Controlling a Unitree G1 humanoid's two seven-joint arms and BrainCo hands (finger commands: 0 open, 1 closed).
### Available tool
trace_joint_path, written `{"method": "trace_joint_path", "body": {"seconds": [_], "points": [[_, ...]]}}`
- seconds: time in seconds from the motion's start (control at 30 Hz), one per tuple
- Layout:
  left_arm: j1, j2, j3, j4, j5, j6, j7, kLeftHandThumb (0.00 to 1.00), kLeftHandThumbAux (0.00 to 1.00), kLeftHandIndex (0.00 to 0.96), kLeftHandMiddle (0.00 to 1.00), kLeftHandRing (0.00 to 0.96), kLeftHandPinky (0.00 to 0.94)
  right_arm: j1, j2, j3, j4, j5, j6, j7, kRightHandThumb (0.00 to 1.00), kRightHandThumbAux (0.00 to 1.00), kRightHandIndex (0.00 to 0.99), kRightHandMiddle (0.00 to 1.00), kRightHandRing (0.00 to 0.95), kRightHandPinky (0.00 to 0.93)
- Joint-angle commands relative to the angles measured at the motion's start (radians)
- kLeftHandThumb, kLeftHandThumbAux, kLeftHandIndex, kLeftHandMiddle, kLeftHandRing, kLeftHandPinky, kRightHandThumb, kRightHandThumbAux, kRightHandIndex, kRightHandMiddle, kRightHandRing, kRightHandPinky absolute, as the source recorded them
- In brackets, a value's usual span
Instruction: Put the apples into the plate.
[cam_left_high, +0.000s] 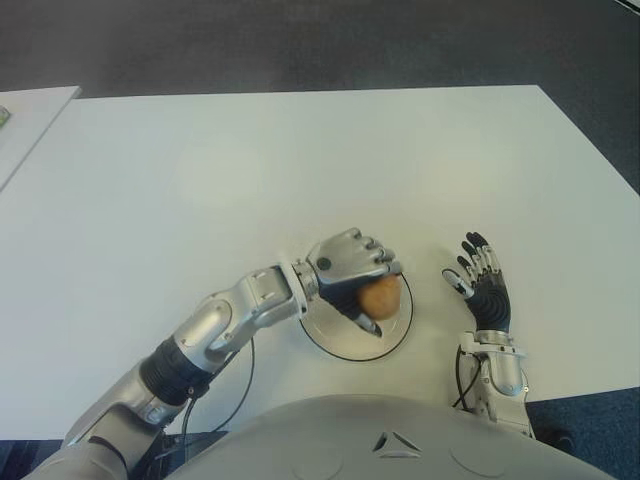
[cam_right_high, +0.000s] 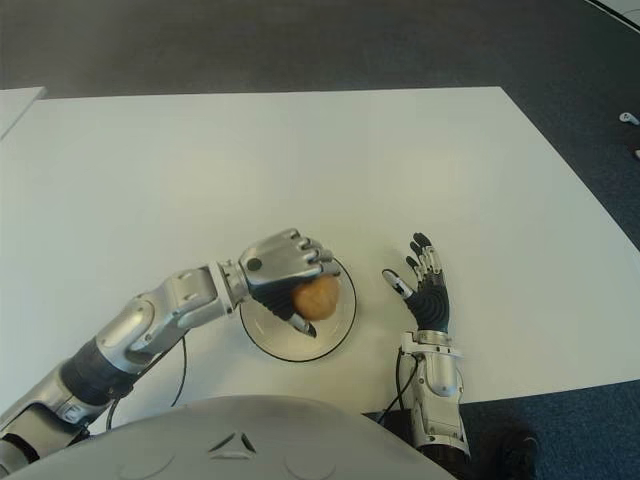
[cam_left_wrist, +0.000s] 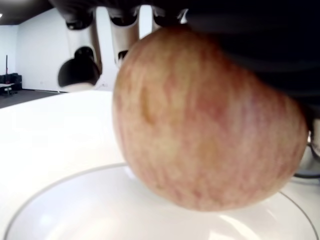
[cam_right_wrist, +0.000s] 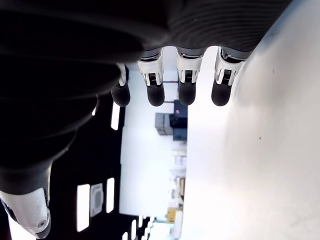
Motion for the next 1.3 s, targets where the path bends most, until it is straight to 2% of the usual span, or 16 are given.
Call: {"method": "trace_joint_path", "body": {"seconds": [0.03,0.17,0.5,0.8,0.83,0.87,0.9,0.93,0.97,1.03,1.1,1.3], "points": [[0.025,0.029,0.000,0.044,0.019,-0.030,0.011,0.747,0.691,0.447,0.849,0.849,0.872,0.078,0.038,0.027,0.140,-0.012,0.142,-0.003,0.146,0.646,0.044,0.064,0.052,0.081],[0.028,0.036,0.010,0.061,0.021,-0.050,0.017,0.744,0.690,0.447,0.848,0.853,0.873,0.077,0.042,0.026,0.140,-0.011,0.144,-0.006,0.152,0.647,0.045,0.071,0.056,0.090],[0.043,0.029,0.022,0.063,0.016,-0.044,0.003,0.740,0.690,0.444,0.844,0.864,0.871,0.077,0.045,0.025,0.145,-0.007,0.133,-0.006,0.167,0.648,0.053,0.084,0.063,0.094],[0.060,0.009,0.025,0.078,0.039,-0.049,0.062,0.740,0.689,0.447,0.828,0.850,0.838,0.078,0.041,0.023,0.142,-0.005,0.133,-0.004,0.170,0.641,0.056,0.087,0.059,0.080],[0.062,0.003,0.027,0.098,0.047,-0.050,0.096,0.739,0.689,0.447,0.828,0.849,0.836,0.077,0.040,0.022,0.143,-0.003,0.133,-0.003,0.170,0.641,0.056,0.087,0.059,0.079],[0.065,-0.003,0.029,0.116,0.051,-0.047,0.117,0.665,0.626,0.434,0.759,0.774,0.763,0.077,0.040,0.022,0.145,-0.002,0.133,-0.001,0.170,0.640,0.057,0.088,0.059,0.079],[0.067,-0.007,0.030,0.128,0.054,-0.045,0.132,0.519,0.514,0.308,0.506,0.503,0.519,0.076,0.039,0.021,0.146,-0.001,0.133,0.000,0.171,0.638,0.061,0.088,0.058,0.080],[0.068,-0.009,0.028,0.134,0.058,-0.038,0.130,0.425,0.443,0.226,0.342,0.328,0.362,0.076,0.038,0.021,0.147,-0.001,0.133,0.002,0.172,0.637,0.063,0.089,0.058,0.080],[0.069,-0.008,0.026,0.135,0.061,-0.034,0.125,0.344,0.376,0.145,0.219,0.210,0.232,0.076,0.037,0.021,0.147,-0.001,0.133,0.002,0.173,0.636,0.065,0.090,0.059,0.084],[0.067,-0.004,0.022,0.136,0.069,-0.027,0.111,0.267,0.306,0.074,0.112,0.107,0.118,0.076,0.036,0.022,0.149,-0.003,0.130,0.003,0.174,0.634,0.068,0.092,0.060,0.084],[0.076,0.008,0.029,0.099,0.073,-0.022,0.084,0.222,0.256,0.037,0.057,0.055,0.060,0.075,0.035,0.022,0.152,-0.003,0.126,0.005,0.174,0.634,0.071,0.094,0.060,0.080],[0.063,0.033,0.030,0.076,0.098,-0.040,0.092,0.165,0.169,0.003,0.006,0.005,0.006,0.077,0.036,0.022,0.150,-0.005,0.123,0.005,0.164,0.631,0.072,0.092,0.056,0.072]]}}
